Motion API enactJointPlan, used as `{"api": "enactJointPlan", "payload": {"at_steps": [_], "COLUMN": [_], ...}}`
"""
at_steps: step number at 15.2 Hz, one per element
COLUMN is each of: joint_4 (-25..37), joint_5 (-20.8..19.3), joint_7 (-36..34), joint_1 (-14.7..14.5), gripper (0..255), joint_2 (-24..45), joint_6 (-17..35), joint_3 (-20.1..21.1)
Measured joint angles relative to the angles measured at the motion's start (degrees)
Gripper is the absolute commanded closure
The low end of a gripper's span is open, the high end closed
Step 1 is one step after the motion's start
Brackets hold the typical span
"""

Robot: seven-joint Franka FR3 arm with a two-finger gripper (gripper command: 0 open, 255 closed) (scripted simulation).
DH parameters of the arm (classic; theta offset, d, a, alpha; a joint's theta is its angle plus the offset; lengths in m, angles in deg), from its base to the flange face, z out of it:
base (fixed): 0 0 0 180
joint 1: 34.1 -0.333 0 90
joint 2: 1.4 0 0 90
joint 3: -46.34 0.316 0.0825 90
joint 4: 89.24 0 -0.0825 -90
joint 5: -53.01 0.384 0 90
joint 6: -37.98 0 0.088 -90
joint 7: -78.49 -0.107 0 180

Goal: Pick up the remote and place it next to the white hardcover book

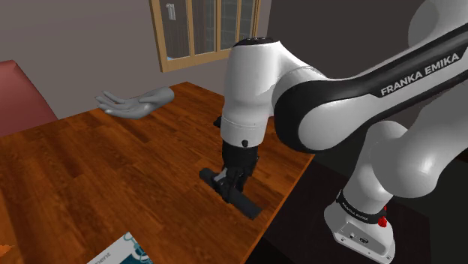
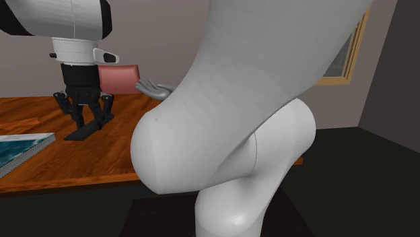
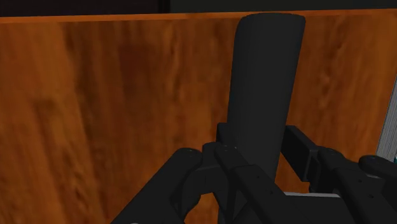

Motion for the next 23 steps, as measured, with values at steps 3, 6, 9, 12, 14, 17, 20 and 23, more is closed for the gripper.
{"api": "enactJointPlan", "payload": {"at_steps": [3, 6, 9, 12, 14, 17, 20, 23], "joint_4": [4.59, 8.76, 8.39, 7.55, 6.57, 5.51, 4.81, 4.06], "joint_5": [-1.77, -4.33, -5.32, -6.08, -6.64, -7.63, -8.97, -10.20], "joint_7": [-4.79, -9.32, -10.62, -11.33, -11.71, -12.44, -13.25, -14.25], "joint_1": [0.45, 1.02, 1.21, 1.37, 1.51, 1.71, 2.02, 2.13], "gripper": [255, 255, 255, 255, 255, 255, 255, 255], "joint_2": [4.91, 9.78, 11.94, 13.52, 14.69, 16.39, 18.32, 19.98], "joint_6": [0.87, 1.75, 4.18, 6.46, 8.44, 10.99, 13.32, 15.47], "joint_3": [3.65, 6.82, 7.92, 8.58, 8.97, 9.50, 9.89, 10.29]}}
